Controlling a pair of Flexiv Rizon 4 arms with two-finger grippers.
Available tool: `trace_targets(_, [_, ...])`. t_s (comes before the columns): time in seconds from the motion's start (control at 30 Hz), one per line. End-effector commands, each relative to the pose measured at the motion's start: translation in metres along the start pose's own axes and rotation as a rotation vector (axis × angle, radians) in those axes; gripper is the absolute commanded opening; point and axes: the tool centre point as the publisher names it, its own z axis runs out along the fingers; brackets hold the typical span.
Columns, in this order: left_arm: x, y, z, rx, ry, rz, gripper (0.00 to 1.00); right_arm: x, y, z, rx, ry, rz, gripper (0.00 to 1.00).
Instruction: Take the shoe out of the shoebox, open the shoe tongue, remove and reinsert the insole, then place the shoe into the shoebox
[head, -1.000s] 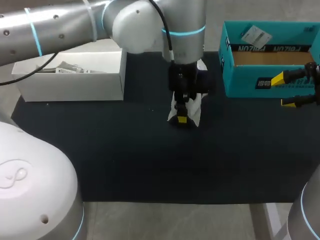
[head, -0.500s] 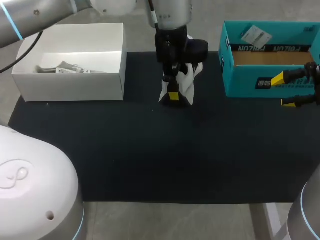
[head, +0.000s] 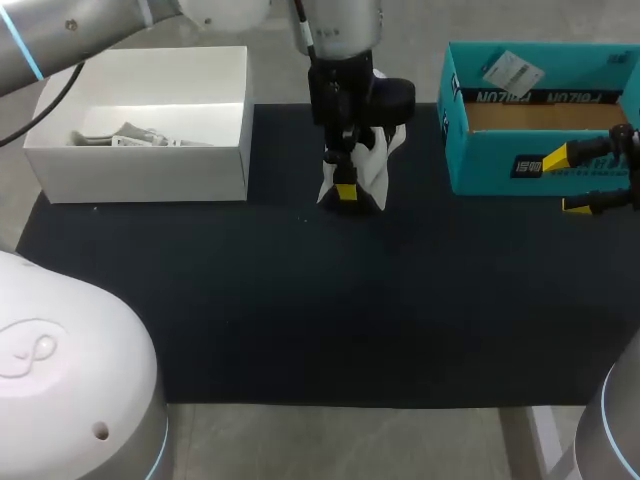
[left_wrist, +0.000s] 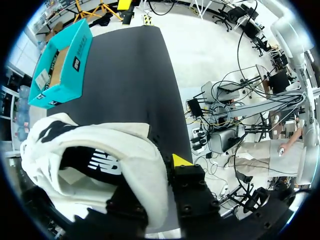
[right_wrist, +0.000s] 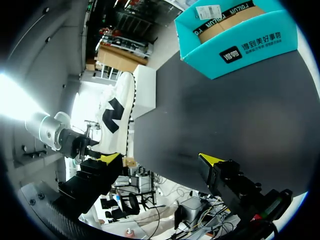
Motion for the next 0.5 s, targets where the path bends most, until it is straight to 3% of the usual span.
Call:
trace_targets(0.03, [0.001,0.001,-0.001,0.012,-0.001,0.002,0.00,0.000,-0.001,0.000,-0.001,-0.003,0.001,1.00])
trace_targets(0.27, [-0.006,0.014,-0.017,-0.013,-0.003,0.018,0.00,0.000,-0.001,0.000,-0.001,-0.003,0.001,1.00])
trace_targets(0.5, [-0.023,0.043,-0.043,-0.025,0.028,0.007,0.00,0.000,-0.001,0.000,-0.001,-0.003,0.001,1.00])
